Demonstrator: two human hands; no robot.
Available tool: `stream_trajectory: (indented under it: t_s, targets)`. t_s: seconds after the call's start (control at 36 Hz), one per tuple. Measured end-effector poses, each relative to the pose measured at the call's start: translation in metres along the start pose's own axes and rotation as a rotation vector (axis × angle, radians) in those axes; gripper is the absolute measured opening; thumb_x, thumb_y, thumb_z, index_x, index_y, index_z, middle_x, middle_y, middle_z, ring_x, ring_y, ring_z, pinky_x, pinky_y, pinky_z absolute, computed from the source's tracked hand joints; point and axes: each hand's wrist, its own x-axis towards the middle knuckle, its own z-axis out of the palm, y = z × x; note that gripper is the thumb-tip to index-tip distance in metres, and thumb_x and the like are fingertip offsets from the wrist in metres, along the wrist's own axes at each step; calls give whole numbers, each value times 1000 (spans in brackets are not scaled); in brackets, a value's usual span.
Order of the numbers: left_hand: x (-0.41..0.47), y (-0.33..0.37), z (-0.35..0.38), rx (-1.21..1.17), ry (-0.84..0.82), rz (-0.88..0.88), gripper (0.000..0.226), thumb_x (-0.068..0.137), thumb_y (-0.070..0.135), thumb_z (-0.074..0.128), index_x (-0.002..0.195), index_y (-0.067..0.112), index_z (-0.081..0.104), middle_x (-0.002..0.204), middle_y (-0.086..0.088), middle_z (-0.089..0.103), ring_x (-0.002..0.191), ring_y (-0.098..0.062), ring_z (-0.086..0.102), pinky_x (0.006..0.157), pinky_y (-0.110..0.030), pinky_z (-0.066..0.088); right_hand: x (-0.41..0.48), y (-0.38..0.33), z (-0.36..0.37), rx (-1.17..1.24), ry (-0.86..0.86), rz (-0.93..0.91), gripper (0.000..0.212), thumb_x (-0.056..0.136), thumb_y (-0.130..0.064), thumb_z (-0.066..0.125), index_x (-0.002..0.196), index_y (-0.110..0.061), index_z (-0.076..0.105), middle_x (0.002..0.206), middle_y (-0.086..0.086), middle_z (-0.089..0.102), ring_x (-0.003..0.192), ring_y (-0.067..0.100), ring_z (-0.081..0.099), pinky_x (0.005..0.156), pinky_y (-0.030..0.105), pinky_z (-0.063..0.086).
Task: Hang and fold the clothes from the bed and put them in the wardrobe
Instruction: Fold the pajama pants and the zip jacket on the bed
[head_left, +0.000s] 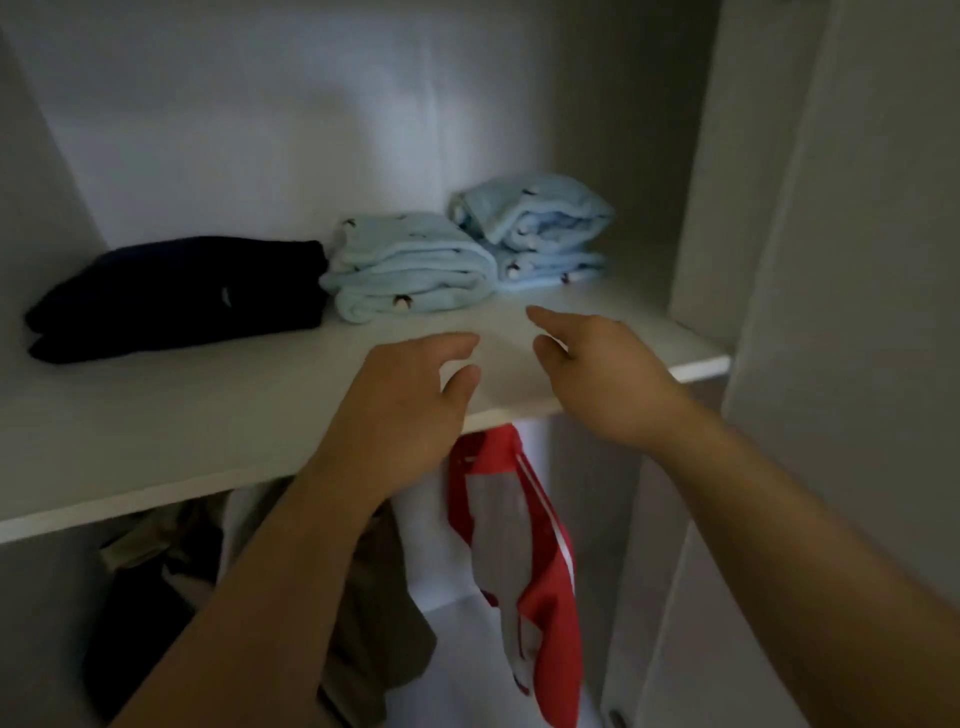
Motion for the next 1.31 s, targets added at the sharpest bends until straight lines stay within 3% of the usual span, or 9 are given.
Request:
stream_trajectory:
  t_s: [0.11,0.22,0.33,0.53,0.83,0.92,1.0,1.08,1.31]
  targets:
    - [-39,20,19,-163,-24,239,30,97,22,62,126,24,68,121,15,68,111,10,52,91,6,31,-73,-5,-7,30,123,116,43,105,-20,46,147,-16,50,143,8,57,132,26,51,101,16,29]
    - [-85,34,47,-335,-234,373,31,95,29,60,123,23,70,110,22,68,107,8,61,94,-5,42,-161,-7,-10,14,213,309,39,103,-14,47,140,-14,57,129,14,66,119,34,58,99,34,41]
    - [-140,61,81,-508,-429,392,23,93,21,67,114,26,73,97,23,73,92,11,65,83,-5,46,-258,-11,-16,-21,310,581,39,104,-24,49,143,-23,55,140,-3,60,127,12,49,93,2,25]
    - [-247,153,116,-693,-707,569,19,95,23,66,112,24,73,98,19,73,90,4,67,81,-7,49,-430,-38,-48,-90,434,979,44,101,-40,52,145,-36,50,131,-15,65,117,7,62,96,16,42]
    - [-483,329,111,-863,-1076,895,15,95,23,67,106,29,74,89,21,72,86,4,68,77,-7,49,-723,-122,-106,-183,778,1423,43,100,-43,53,142,-34,53,134,-21,62,117,0,60,97,17,40]
    - [-570,374,108,-881,-1160,954,14,93,22,68,103,29,74,87,19,73,83,2,69,75,-12,52,-813,-154,-121,-236,860,1522,39,100,-41,54,137,-31,59,121,-19,68,106,-2,64,93,20,46]
    - [-657,418,102,-890,-1267,981,11,91,20,70,99,26,75,84,16,74,78,0,69,75,-20,56,-899,-193,-136,-355,907,1626,29,99,-36,53,120,-20,67,92,-9,73,80,5,65,73,23,48]
    - [-738,457,94,-884,-1363,1014,11,91,20,71,96,30,74,78,15,73,75,-2,68,73,-19,55,-973,-226,-148,-374,957,1717,28,100,-30,54,117,-11,66,102,5,73,91,20,66,80,37,55]
    - [-883,539,86,-793,-1514,1201,14,92,25,69,93,39,71,80,26,69,74,1,67,64,-8,48,-1125,-266,-174,-269,1089,1889,33,104,-36,47,127,-21,64,116,-3,71,105,15,65,89,33,52]
